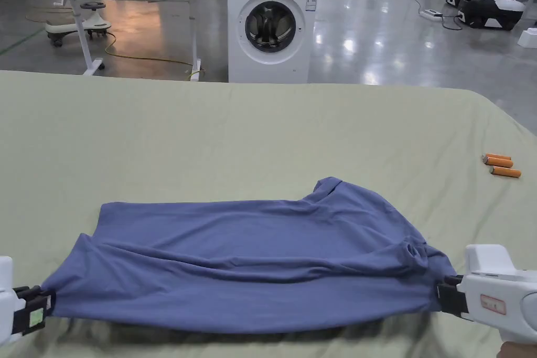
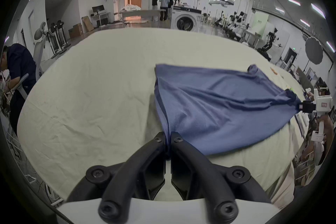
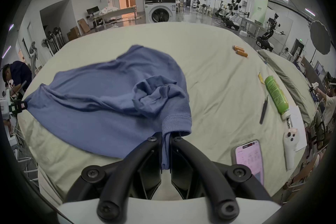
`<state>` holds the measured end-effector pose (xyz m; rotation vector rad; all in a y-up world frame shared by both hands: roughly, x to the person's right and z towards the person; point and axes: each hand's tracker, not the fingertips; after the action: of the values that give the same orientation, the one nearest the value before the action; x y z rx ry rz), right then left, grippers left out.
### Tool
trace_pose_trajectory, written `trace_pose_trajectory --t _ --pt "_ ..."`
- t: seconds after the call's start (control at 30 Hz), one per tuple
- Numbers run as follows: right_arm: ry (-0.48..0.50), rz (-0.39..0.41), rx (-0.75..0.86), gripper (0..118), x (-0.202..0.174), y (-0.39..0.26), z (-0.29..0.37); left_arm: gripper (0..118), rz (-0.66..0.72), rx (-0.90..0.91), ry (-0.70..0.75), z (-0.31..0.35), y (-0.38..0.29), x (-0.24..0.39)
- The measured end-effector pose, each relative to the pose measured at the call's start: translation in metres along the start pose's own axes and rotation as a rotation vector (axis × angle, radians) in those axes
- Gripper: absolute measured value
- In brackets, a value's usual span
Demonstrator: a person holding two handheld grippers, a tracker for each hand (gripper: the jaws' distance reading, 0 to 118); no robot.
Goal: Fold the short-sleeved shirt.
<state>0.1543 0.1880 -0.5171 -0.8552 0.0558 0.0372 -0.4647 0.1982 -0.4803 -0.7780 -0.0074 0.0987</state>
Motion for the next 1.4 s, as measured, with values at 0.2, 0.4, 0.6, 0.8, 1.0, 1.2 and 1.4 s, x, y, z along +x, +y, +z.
trace_pose_trajectory --t 0.2,0.4,0.6,0.8,1.0,1.2,1.4 --pt "0.028 -0.018 0.02 5 0.004 -0.005 0.046 0 -0.01 0.03 0.008 0.036 -0.001 -0.02" --pt "0.039 -0.022 -0.029 5 -0.003 -0.053 0.06 0 0.005 -0.023 -0.004 0.057 -0.051 -0.026" --pt "-0.007 0.007 -0.121 5 -0.011 -0.112 0.041 0 0.046 -0.142 0.011 0.04 -0.113 -0.029" --pt "-0.063 0.039 -0.124 6 -0.021 -0.141 0.014 0 0.062 -0.17 0.044 0.016 -0.135 -0.027" --pt "-0.082 0.051 -0.099 11 -0.026 -0.141 0.015 0 0.063 -0.164 0.058 0.015 -0.131 -0.024" --pt "-0.137 0.107 -0.02 82 -0.038 -0.115 0.041 26 0.076 -0.066 0.051 0.031 -0.109 -0.013" --pt "-0.146 0.1 0.227 82 -0.062 -0.074 0.065 49 0.012 0.141 0.064 0.042 -0.069 0.012"
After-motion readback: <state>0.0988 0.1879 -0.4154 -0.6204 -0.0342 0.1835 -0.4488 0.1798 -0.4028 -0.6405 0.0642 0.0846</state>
